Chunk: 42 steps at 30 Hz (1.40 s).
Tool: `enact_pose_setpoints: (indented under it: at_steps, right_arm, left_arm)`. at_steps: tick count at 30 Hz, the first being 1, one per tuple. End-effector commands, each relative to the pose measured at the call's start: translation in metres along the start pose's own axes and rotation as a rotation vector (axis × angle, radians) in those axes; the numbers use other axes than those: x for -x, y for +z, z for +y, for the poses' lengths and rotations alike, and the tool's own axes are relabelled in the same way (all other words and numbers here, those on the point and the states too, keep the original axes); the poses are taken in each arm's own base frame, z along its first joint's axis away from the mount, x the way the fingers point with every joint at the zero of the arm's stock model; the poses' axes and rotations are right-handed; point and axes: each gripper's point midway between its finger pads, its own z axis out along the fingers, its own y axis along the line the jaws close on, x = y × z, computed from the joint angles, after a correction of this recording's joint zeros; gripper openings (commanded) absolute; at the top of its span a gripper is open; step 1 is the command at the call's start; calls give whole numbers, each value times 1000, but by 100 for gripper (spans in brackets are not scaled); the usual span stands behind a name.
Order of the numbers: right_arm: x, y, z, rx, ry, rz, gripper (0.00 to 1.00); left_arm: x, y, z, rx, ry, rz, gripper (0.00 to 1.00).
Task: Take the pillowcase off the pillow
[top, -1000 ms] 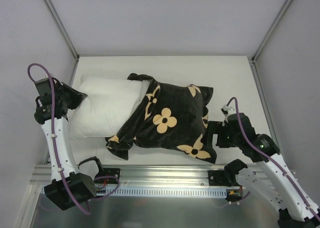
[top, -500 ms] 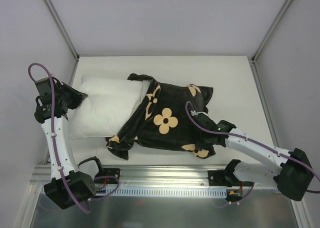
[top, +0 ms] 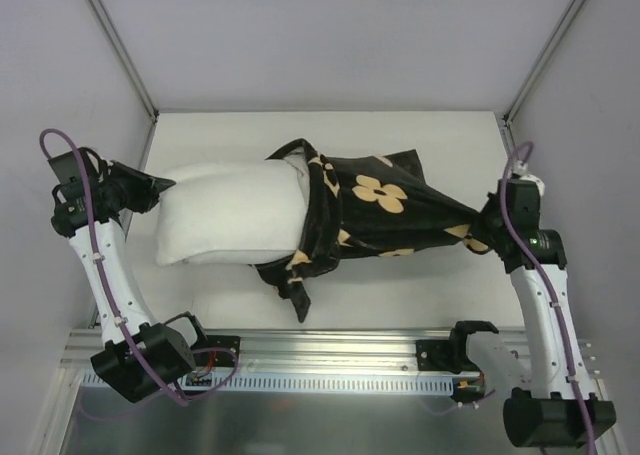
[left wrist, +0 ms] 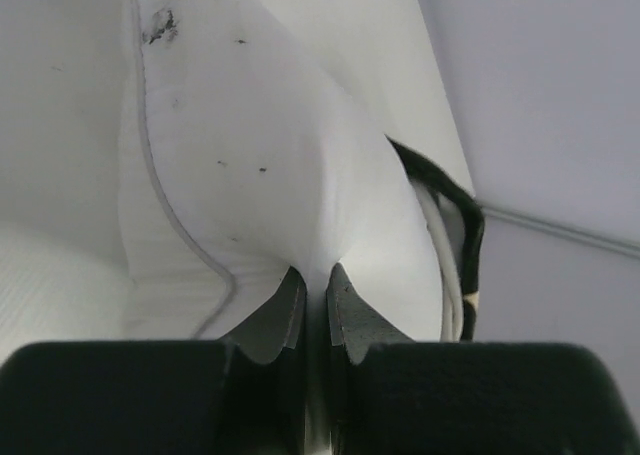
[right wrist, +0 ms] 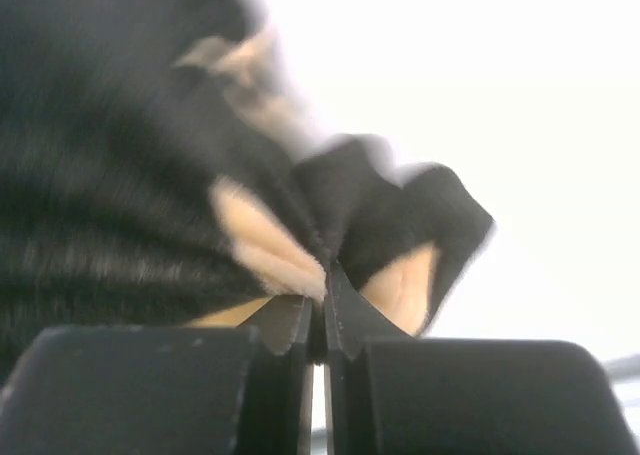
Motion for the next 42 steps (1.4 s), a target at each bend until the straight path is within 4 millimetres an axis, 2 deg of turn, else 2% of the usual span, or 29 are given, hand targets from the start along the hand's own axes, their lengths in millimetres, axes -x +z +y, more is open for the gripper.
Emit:
enact_pose_setpoints:
  at_steps: [1,2,3,4,8,11,13,14,15,17,18,19,20,21,22,23,25,27,28,30,31,34,35,36,37,38,40,42]
  right_arm:
    - [23,-31,-108,-445,144,-100,1]
    - [30,-38,-111,-434,209,-134,1]
    - [31,-37,-106,-379,257,-136,1]
    - [33,-39,-113,-394,317,-156,1]
    - [34,-38,-119,-397,375,-181,1]
    - [33,-30,-112,-345,377,-180,1]
    - [28,-19,-95,-242,354,-136,1]
    - [27,-16,-95,-241,354,-134,1]
    - [24,-11,-77,-138,315,-93,12]
    - [23,-14,-52,-35,254,-65,34]
    - [21,-19,-33,2,164,-59,60]
    - [32,-31,-25,5,120,-110,71]
    - [34,-38,-16,8,72,-122,81]
    - [33,-45,1,28,-20,-139,95]
    - [45,-53,12,35,-36,-159,97]
    - [46,-54,17,28,-60,-155,98]
    - [48,-51,39,73,-105,-148,98]
    - [54,-35,64,108,-126,-108,98]
    - [59,-18,78,105,-123,-74,98]
    - [65,1,103,153,-124,-37,100]
    - [66,22,121,156,-112,20,99]
    - [70,54,149,173,-53,104,100]
    - [72,76,160,166,-30,144,97]
    - [72,87,167,168,-5,162,97]
    - [70,97,173,166,16,186,97]
    - [63,119,179,145,54,230,97]
    - [51,134,188,154,98,285,98]
    - [30,151,200,198,171,348,99]
  left_arm:
    - [85,-40,-39,-118,1,-323,0]
    - [90,-42,-41,-127,-9,-331,0]
    - [89,-42,-45,-144,-20,-319,0]
    - [90,-43,-48,-153,-17,-314,0]
    - [95,-45,-49,-154,0,-324,0]
    - [89,-40,-44,-154,-2,-299,0]
    - [80,-35,-39,-163,-4,-265,0]
    - [77,-33,-37,-165,-6,-254,0]
    - [75,-32,-36,-170,2,-251,0]
    - [66,-29,-32,-178,15,-226,0]
    - [63,-28,-31,-180,20,-221,0]
    - [61,-27,-30,-179,28,-216,0]
    - [57,-26,-28,-178,40,-211,0]
    - [54,-24,-27,-175,42,-204,0]
    - [49,-20,-26,-174,47,-187,0]
    - [47,-18,-25,-171,56,-181,0]
    - [42,-14,-23,-165,62,-164,0]
    - [34,-7,-20,-157,77,-142,0]
    - [28,-4,-17,-152,83,-126,0]
    - [23,1,-12,-146,88,-106,0]
    - [20,2,-12,-148,95,-95,0]
    - [15,3,-9,-153,110,-81,0]
    - [13,3,-10,-158,116,-76,0]
    - [12,2,-11,-165,121,-70,0]
    - [11,1,-11,-169,130,-69,0]
    - [10,1,-12,-171,135,-67,0]
    - [10,-1,-13,-174,149,-71,0]
    - [10,-1,-12,-172,150,-70,0]
